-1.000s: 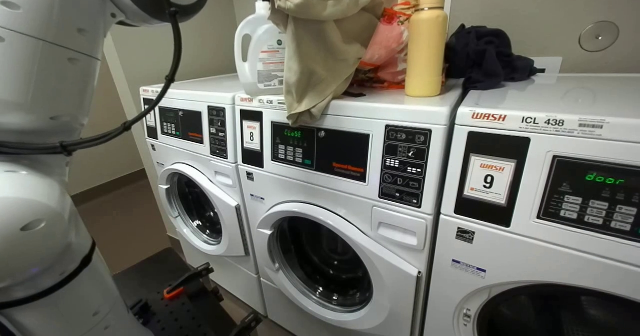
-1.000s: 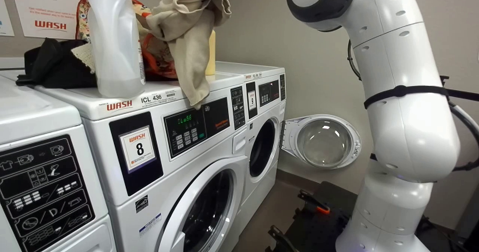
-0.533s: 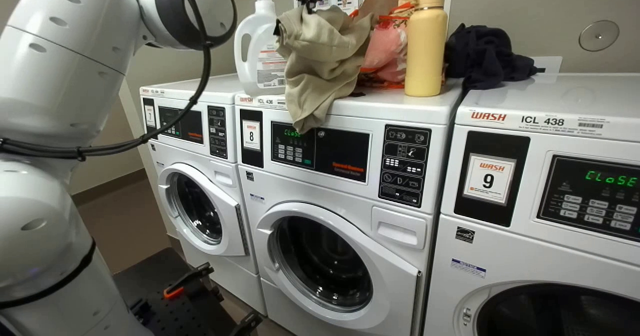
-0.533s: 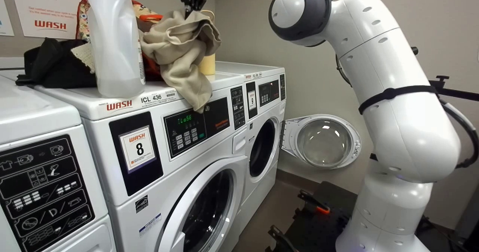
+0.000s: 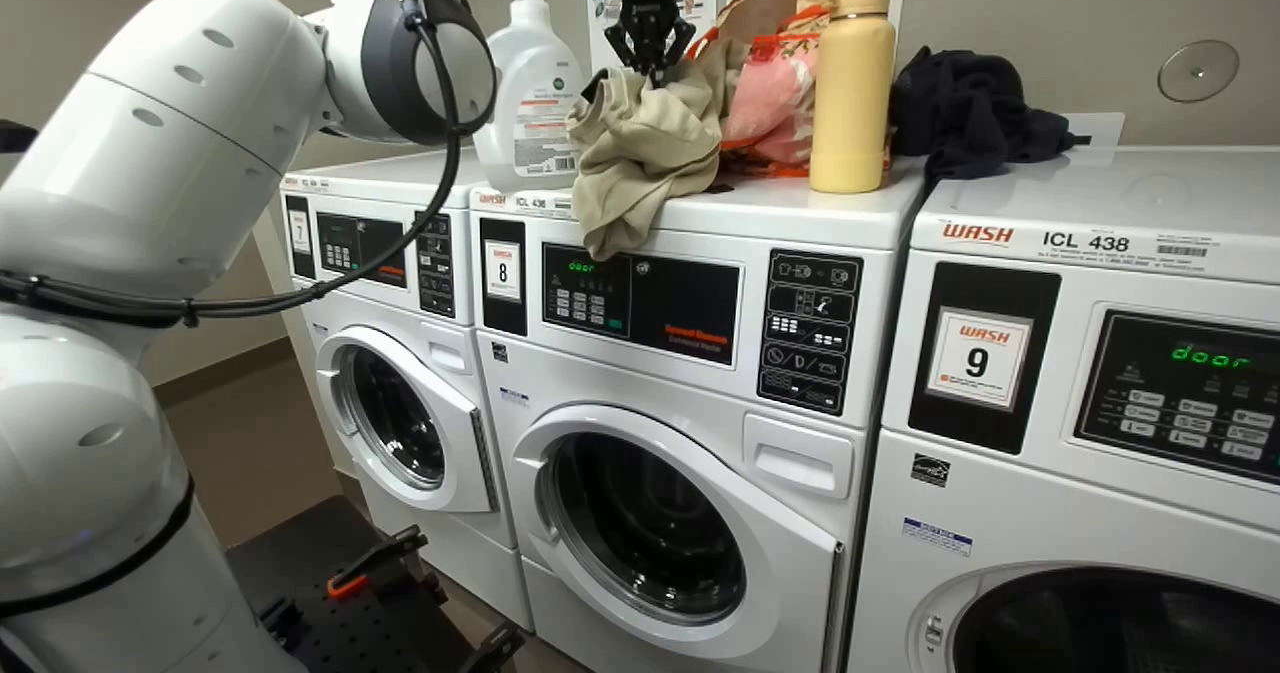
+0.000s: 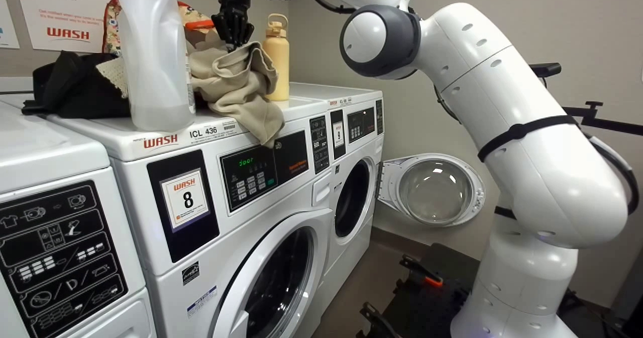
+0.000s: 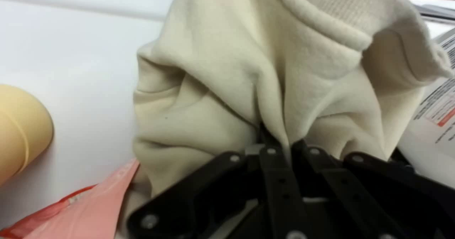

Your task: Remove the beige clothing from the bag

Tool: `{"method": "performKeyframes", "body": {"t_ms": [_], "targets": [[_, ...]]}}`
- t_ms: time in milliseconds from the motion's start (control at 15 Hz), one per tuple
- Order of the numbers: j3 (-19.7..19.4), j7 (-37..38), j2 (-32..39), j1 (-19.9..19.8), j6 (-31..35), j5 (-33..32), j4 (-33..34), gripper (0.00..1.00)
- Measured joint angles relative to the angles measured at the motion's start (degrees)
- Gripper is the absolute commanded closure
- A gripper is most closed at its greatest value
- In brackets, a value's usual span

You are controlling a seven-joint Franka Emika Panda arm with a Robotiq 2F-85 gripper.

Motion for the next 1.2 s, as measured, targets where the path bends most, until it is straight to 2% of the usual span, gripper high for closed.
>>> {"method": "performKeyframes", "body": {"t_ms": [67,533,667,1200], "targets": [[-0.48,0.00,0.64,0.59,1.55,-1.04,0.00,0.64],[-2.62,0.06,1.47,1.75,5.68,-4.75,0.67,0.12],[-2.99,0.05,0.36,1.79,6.59,-5.72,0.94,0.01],[-4.25,-0.15,-5.23,3.45,14.07,-9.35,1.21,0.00]]}}
